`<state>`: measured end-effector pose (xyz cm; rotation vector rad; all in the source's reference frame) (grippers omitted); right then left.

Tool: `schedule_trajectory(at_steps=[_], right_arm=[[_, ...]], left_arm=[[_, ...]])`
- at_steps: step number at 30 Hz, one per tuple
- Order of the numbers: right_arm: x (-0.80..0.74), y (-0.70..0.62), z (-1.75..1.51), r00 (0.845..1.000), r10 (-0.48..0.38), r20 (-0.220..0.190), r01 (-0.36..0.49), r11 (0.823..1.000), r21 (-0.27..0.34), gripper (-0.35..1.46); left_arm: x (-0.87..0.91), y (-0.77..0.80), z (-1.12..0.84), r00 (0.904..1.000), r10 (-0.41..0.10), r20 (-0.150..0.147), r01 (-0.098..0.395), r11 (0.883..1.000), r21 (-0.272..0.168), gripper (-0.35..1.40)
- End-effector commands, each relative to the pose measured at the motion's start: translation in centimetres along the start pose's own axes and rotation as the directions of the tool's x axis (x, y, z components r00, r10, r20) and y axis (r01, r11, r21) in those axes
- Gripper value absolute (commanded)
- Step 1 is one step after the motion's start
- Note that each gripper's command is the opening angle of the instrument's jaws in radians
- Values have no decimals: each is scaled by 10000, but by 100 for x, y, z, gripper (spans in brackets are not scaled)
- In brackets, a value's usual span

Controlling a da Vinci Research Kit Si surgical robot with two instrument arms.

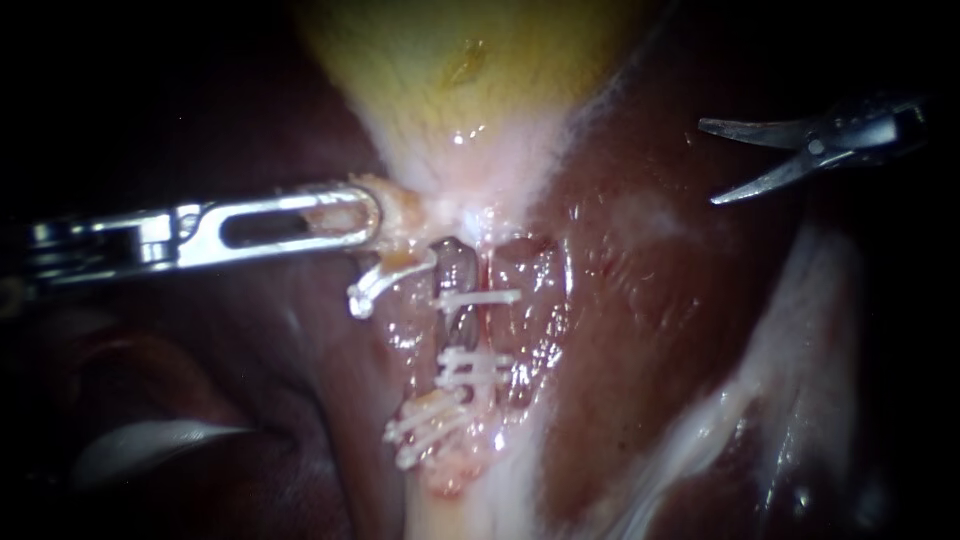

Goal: Go to the cutting position right tube

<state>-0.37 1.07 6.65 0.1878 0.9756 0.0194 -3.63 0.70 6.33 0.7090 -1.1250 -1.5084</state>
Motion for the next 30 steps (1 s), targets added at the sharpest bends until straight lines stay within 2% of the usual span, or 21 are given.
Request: schedule_trajectory(at_steps=[1, 11, 13, 16, 19, 21, 23, 30], right_arm=[[0, 0, 0, 10000, 3, 3, -3, 10000, -1, 145], [6, -5, 3, 10000, -44, -61, 45, 10000, 69, 145], [9, -8, 5, 9995, 247, -175, -244, 9996, 168, 145], [15, -18, 8, 9913, 1218, -489, -1190, 9913, 568, 145], [24, -33, 14, 9735, 2210, -583, -2141, 9710, 1061, 145], [32, -43, 21, 9711, 2347, -442, -2266, 9637, 1410, 143], [38, -53, 30, 9618, 2715, -351, -2618, 9497, 1720, 143], [47, -99, 81, 9166, 3985, 322, -3910, 8769, 2795, 141]], left_arm=[[-2, -1, -3, 10000, -15, 52, 15, 10000, 27, -35], [0, 1, -2, 10000, -3, 85, 2, 10000, 5, -35], [0, 1, -2, 10000, -2, 86, 2, 10000, 3, -35], [1, 1, -3, 10000, 0, 89, 0, 10000, 2, -35], [1, 1, -2, 10000, 3, 92, -3, 10000, 0, -35], [2, 1, -2, 10000, 3, 94, -3, 10000, -1, -35], [2, 1, -2, 10000, 4, 97, -4, 10000, -3, -35], [2, 0, -2, 9999, 4, 101, -4, 10000, -6, -35]])
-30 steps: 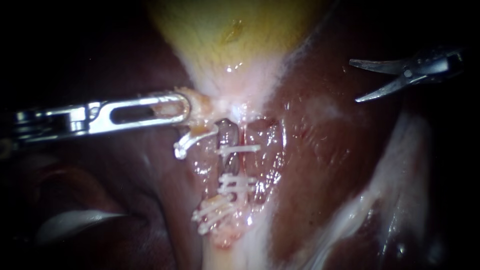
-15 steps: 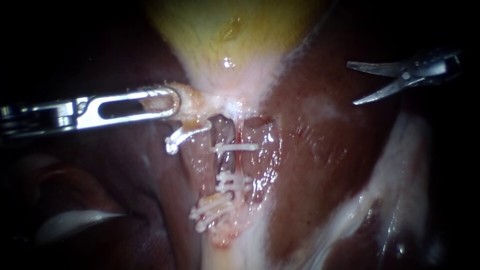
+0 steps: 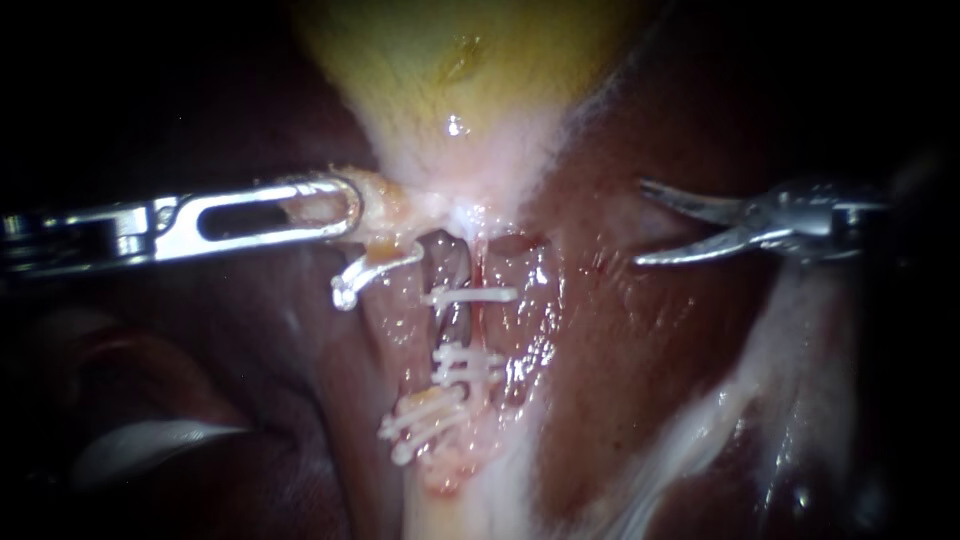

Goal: Go to the cutting position right tube

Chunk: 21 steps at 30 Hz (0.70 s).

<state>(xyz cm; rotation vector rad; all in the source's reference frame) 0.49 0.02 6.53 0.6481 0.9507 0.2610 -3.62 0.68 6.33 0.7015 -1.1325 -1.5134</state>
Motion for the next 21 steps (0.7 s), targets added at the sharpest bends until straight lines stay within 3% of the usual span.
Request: schedule_trajectory(at_steps=[1, 10, 21], right_arm=[[-2, -2, 7, 9999, 144, 39, -145, 9998, 116, 141], [-9, -12, 49, 9908, 1355, 13, -1350, 9863, 946, 138], [-9, -15, 77, 9743, 2249, 147, -2246, 9634, 1462, 135]], left_arm=[[0, 0, 0, 10000, 0, -1, 0, 10000, -3, -35], [1, -2, -1, 10000, -1, 9, 1, 10000, -12, -35], [2, -3, 0, 10000, 1, 22, -1, 10000, -21, -35]])
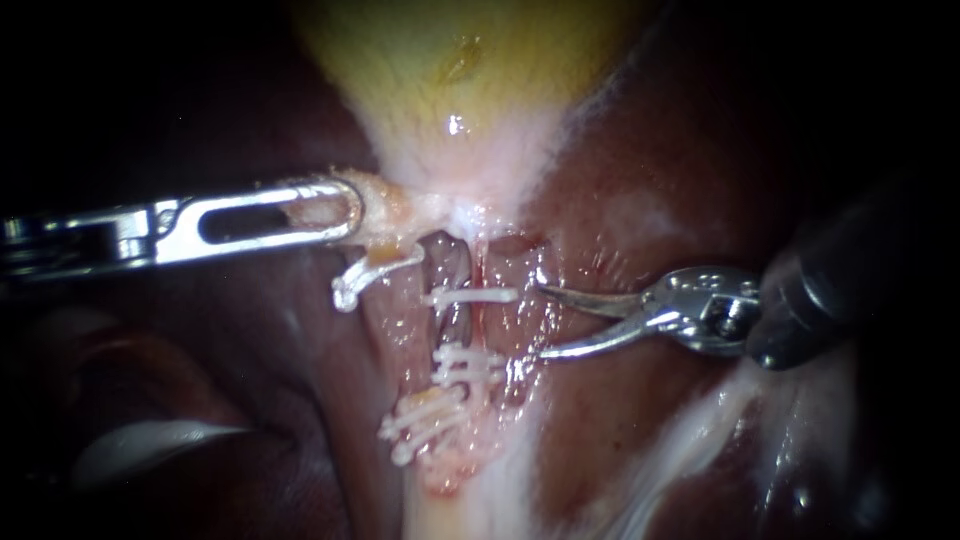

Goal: Go to the cutting position right tube

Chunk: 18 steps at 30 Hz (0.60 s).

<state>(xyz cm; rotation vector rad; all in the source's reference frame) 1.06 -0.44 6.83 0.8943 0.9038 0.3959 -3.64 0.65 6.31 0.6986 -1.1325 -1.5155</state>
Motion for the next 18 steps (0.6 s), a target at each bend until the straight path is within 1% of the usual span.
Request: schedule_trajectory(at_steps=[1, 10, 14, 18], right_arm=[[0, 1, 2, 10000, 69, 5, -69, 10000, 40, 135], [3, 11, 17, 9985, 551, -16, -551, 9985, 73, 135], [2, 16, 24, 9973, 728, -23, -728, 9971, 241, 135], [2, 21, 31, 9960, 885, -125, -880, 9953, 393, 135]], left_arm=[[0, 0, 0, 10000, 1, 1, -1, 10000, -3, -35], [2, -3, 1, 10000, -3, 44, 3, 10000, -42, -35], [2, -4, 2, 10000, -2, 27, 2, 10000, -24, -35], [3, -4, 2, 10000, -2, 29, 2, 10000, -26, -35]])
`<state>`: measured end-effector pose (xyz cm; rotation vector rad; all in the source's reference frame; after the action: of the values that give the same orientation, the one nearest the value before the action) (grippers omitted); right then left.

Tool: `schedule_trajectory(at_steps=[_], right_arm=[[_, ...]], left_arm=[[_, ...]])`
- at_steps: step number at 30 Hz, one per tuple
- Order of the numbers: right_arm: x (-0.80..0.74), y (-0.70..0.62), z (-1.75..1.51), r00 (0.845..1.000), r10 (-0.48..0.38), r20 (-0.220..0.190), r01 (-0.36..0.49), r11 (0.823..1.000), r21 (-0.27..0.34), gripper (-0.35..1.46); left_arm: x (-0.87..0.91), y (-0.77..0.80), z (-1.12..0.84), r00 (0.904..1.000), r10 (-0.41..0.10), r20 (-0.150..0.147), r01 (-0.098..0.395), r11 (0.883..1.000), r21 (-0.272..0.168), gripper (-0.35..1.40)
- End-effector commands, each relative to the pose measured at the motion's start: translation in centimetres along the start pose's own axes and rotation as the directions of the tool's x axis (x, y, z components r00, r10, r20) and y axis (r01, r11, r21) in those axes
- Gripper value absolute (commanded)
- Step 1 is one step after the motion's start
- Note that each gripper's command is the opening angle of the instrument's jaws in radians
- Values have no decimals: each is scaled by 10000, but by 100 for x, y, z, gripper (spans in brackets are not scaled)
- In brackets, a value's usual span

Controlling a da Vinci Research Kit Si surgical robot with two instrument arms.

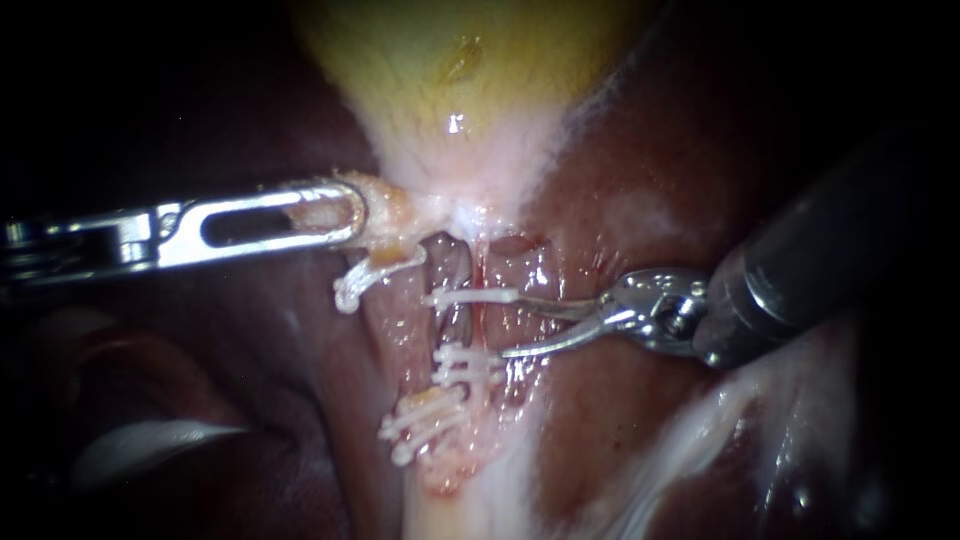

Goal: Go to the cutting position right tube

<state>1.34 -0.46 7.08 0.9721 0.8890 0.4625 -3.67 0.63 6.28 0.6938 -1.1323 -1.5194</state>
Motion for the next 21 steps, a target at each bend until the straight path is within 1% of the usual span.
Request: schedule_trajectory(at_steps=[1, 5, 8, 18, 21], right_arm=[[0, 1, 1, 10000, 24, -27, -24, 10000, 19, 135], [4, 1, 6, 9996, 129, -262, -123, 9996, 250, 135], [7, 2, 10, 9996, 125, -258, -116, 9993, 342, 135], [12, 7, 20, 9974, 280, -666, -230, 9970, 743, 135], [12, 7, 20, 9970, 291, -715, -230, 9962, 845, 135]], left_arm=[[0, 0, 0, 10000, 1, -7, -1, 10000, 9, -35], [1, -1, 1, 10000, 0, -1, 0, 10000, 3, -35], [1, -1, 1, 10000, 1, -21, -1, 10000, 24, -35], [2, -2, 3, 10000, 5, -30, -4, 10000, 38, -35], [2, -2, 3, 10000, 5, -28, -5, 10000, 37, -35]])
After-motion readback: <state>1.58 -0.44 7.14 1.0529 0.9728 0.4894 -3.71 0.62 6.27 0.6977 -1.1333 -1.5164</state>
